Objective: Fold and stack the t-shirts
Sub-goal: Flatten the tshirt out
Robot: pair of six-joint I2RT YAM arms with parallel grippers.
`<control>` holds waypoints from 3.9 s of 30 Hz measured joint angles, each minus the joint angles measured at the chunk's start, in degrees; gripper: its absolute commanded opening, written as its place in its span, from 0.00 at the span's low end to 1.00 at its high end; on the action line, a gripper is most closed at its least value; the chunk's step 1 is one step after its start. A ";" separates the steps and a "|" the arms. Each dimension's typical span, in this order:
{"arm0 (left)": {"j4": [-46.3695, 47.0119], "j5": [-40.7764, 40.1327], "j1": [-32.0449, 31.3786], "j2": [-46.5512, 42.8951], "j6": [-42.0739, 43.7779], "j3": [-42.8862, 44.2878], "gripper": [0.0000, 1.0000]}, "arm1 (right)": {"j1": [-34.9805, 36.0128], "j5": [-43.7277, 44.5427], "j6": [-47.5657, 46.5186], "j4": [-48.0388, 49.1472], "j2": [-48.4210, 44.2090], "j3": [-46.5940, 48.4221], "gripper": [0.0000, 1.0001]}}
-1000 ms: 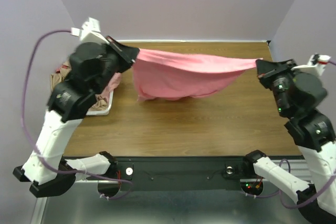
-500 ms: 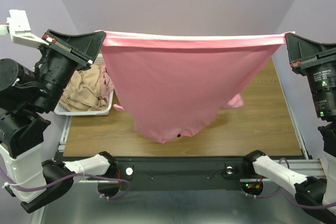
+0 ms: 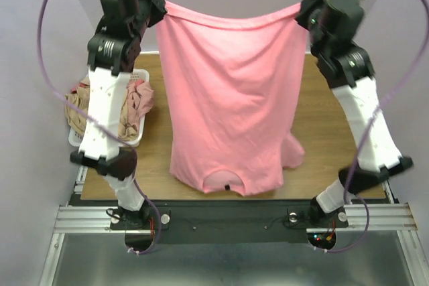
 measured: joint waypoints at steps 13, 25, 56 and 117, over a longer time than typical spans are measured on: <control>11.08 18.23 13.11 8.09 0.15 3.69 0.00 | -4.63 -2.34 -5.60 6.69 15.37 17.94 0.00; 22.34 21.53 12.00 -16.44 0.98 -32.22 0.00 | -4.87 -4.09 -7.61 17.53 -9.11 -19.52 0.00; 30.18 2.99 -32.83 -33.64 -41.72 -116.74 0.00 | -5.11 -13.64 34.77 -8.70 -49.81 -100.52 0.00; 18.86 -0.94 -6.05 19.19 -3.82 -48.46 0.97 | -3.87 -14.69 28.89 -5.81 -17.14 -86.75 1.00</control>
